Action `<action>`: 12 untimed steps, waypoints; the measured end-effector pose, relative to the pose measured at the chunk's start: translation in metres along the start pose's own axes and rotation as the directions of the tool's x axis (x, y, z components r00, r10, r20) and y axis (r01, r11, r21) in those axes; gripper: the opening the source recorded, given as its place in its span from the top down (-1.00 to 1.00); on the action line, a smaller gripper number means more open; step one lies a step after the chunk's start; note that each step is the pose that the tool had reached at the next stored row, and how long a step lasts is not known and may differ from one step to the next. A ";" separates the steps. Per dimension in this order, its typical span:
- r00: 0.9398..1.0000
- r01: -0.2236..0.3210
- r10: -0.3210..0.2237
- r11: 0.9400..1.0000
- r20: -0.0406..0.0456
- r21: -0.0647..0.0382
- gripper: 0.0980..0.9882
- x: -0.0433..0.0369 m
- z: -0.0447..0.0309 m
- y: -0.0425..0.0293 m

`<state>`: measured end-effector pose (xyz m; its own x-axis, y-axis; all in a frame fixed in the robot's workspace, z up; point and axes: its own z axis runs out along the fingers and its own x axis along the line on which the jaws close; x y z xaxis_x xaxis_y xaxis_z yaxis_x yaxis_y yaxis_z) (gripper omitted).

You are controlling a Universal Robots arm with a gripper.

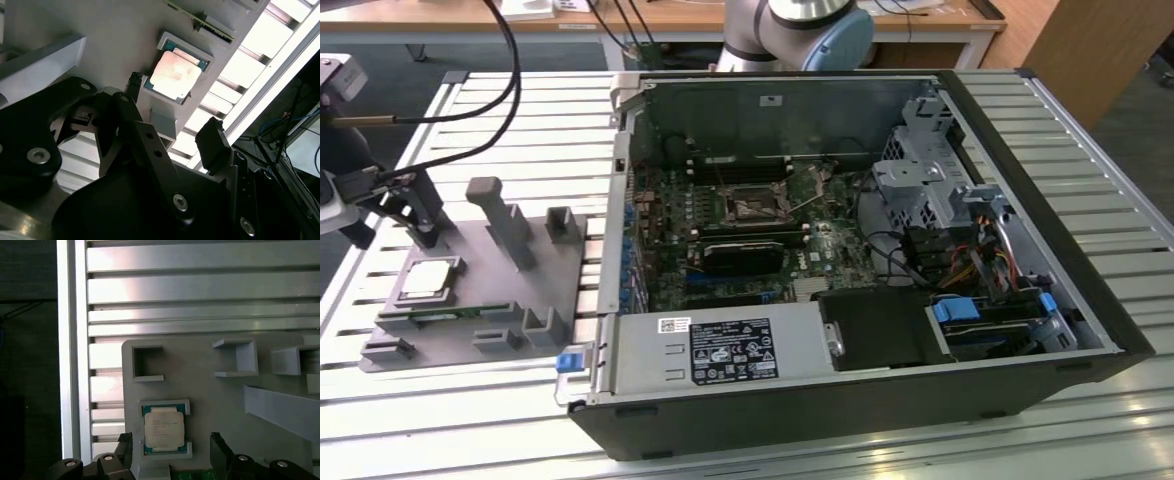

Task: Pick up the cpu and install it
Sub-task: 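Pick up the cpu and move it towards the insertion slot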

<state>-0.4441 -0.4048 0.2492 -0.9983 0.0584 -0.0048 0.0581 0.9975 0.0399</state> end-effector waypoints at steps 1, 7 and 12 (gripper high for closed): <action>1.000 0.001 -0.001 1.000 0.000 0.001 -0.39 0.0000 0.0002 -0.0001; 1.000 0.002 -0.002 1.000 0.001 0.011 -0.39 -0.0001 0.0027 -0.0008; 1.000 0.009 -0.009 1.000 0.001 0.012 -0.39 0.0000 0.0053 -0.0010</action>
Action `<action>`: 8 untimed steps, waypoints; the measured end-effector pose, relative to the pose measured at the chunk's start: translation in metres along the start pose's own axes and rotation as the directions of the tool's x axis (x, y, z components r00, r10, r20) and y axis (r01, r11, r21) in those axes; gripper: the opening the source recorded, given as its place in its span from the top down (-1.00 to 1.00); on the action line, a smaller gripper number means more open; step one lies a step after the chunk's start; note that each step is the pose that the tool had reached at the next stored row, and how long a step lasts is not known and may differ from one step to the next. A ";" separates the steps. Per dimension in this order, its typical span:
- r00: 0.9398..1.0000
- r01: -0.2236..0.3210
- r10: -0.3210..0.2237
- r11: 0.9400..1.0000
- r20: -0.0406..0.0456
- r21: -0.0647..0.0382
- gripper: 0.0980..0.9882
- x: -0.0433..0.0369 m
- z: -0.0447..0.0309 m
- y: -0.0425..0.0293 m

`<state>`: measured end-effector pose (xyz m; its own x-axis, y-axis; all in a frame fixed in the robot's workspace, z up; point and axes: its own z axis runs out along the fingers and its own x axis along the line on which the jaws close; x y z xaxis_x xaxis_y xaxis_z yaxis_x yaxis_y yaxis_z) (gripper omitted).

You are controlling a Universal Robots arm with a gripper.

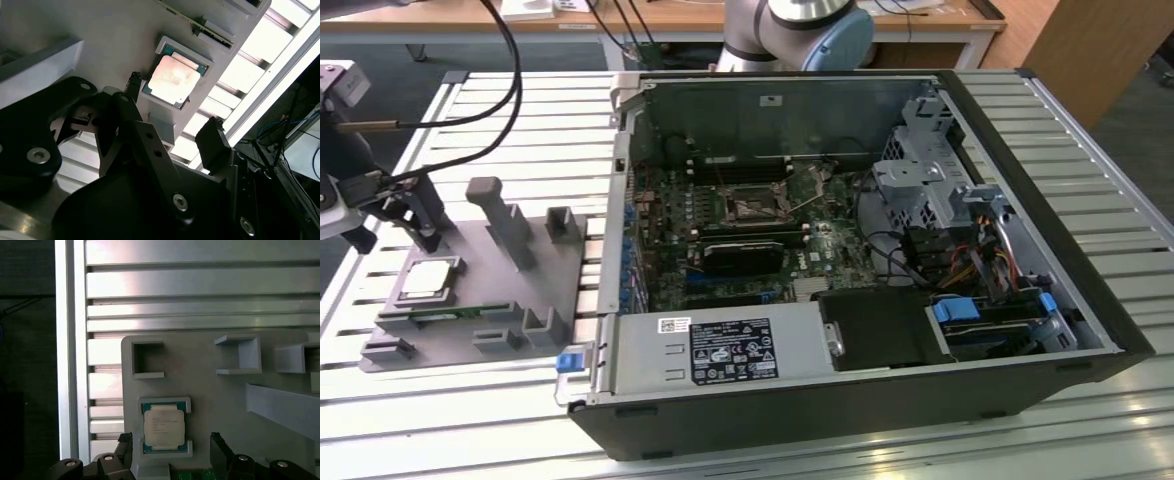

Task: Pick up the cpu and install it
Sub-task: 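Pick up the cpu and move it towards the insertion slot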

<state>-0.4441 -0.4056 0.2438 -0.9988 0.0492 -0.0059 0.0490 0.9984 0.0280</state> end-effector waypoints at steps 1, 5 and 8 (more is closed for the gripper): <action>1.000 0.004 -0.004 1.000 0.000 0.001 -0.39 0.0000 0.0006 0.0000; 1.000 0.008 -0.008 1.000 0.000 0.001 -0.39 0.0001 0.0033 -0.0005; 1.000 0.008 -0.008 1.000 0.000 0.001 -0.39 0.0002 0.0064 -0.0010</action>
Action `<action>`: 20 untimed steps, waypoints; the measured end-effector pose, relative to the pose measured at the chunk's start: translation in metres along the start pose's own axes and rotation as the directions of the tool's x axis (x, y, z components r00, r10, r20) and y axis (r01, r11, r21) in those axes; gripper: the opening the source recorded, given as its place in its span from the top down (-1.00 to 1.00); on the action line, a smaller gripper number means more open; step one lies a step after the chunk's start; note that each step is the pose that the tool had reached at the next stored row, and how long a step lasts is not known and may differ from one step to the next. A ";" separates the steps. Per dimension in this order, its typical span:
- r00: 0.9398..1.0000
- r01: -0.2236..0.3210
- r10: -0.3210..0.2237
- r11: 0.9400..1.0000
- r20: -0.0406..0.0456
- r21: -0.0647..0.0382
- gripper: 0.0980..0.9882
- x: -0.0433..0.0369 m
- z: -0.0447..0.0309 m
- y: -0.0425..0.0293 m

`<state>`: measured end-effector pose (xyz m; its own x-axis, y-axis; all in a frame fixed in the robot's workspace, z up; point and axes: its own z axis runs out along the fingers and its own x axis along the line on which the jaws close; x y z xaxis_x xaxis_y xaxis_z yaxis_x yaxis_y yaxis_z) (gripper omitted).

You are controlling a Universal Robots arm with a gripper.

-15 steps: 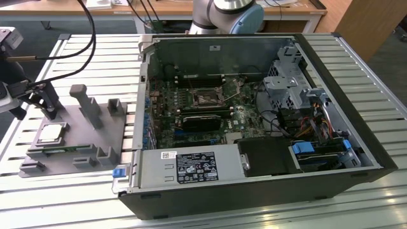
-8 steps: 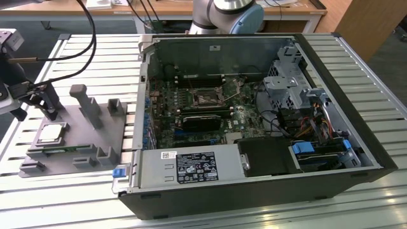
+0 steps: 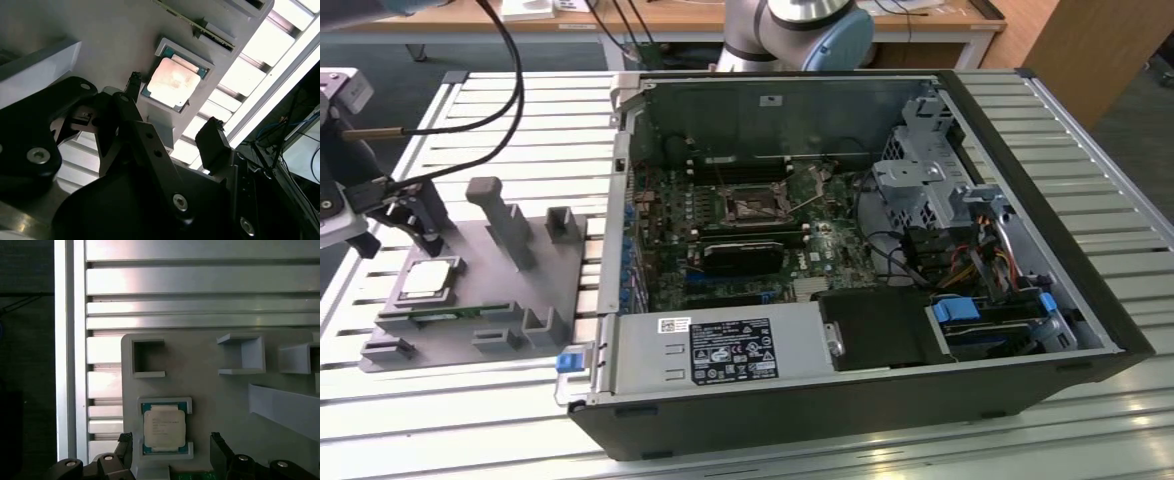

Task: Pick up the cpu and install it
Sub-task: 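Pick up the cpu and move it towards the insertion slot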

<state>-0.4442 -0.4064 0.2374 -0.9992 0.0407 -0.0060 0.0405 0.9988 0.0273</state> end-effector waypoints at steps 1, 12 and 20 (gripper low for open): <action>1.000 0.001 -0.001 1.000 0.000 0.000 -0.39 0.0001 0.0011 -0.0001; 0.999 0.045 -0.045 0.999 -0.001 -0.001 -0.39 0.0016 0.0092 -0.0008; 0.999 0.045 -0.045 0.999 -0.001 -0.001 -0.39 0.0024 0.0230 -0.0012</action>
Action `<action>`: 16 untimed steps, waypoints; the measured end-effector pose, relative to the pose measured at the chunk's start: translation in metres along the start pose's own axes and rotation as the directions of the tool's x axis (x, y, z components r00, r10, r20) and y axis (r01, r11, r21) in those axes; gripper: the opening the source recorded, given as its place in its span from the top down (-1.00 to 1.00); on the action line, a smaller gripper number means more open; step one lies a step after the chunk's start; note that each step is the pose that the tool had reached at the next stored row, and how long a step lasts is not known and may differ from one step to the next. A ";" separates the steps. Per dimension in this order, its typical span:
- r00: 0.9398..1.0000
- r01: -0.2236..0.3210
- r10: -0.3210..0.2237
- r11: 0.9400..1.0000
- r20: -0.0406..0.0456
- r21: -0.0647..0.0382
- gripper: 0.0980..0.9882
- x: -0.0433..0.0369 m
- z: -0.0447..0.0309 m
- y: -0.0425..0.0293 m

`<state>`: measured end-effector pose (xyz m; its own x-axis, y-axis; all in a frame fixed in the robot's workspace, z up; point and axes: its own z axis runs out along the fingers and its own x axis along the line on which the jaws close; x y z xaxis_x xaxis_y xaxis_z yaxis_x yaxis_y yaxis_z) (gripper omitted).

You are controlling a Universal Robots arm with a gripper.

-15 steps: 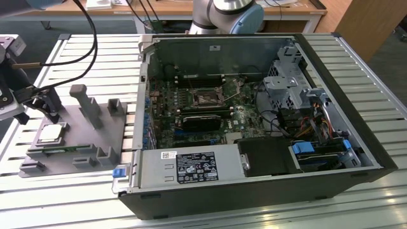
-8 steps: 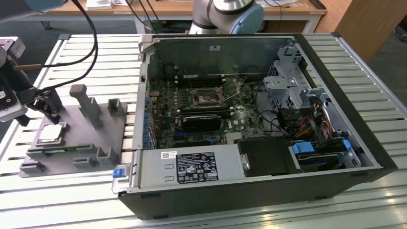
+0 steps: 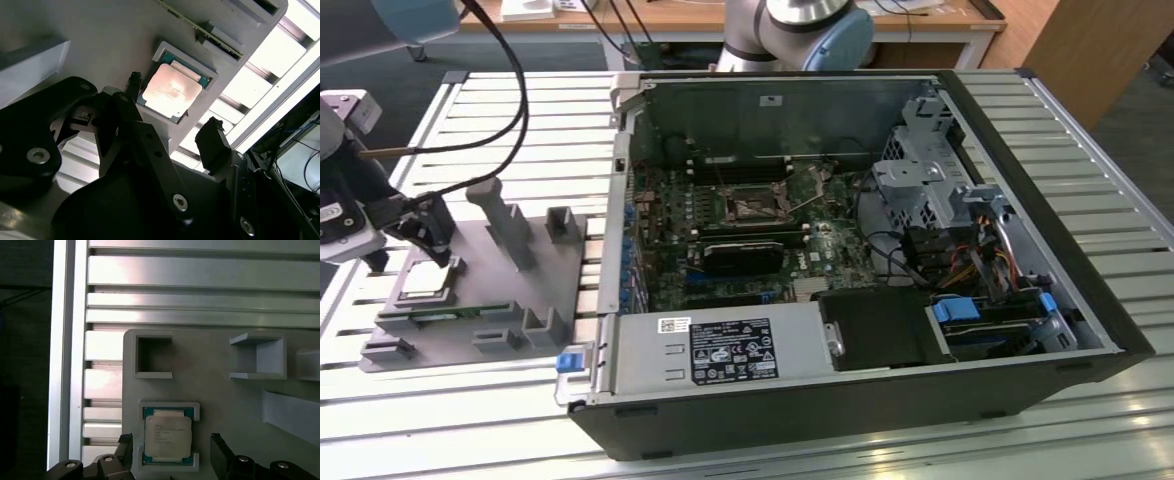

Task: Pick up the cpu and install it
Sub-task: 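Pick up the cpu and move it towards the insertion slot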

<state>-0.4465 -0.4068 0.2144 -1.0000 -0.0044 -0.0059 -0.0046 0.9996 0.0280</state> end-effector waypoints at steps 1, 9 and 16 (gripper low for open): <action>1.000 0.000 0.000 1.000 0.000 0.000 -0.39 0.0000 0.0019 0.0000; 1.000 0.004 -0.004 1.000 0.000 -0.001 -0.39 0.0001 0.0106 -0.0015; 1.000 0.005 -0.005 1.000 0.000 -0.001 -0.39 0.0001 0.0177 -0.0019</action>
<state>-0.4465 -0.4082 0.1967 -0.9999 -0.0094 -0.0059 -0.0095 0.9995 0.0289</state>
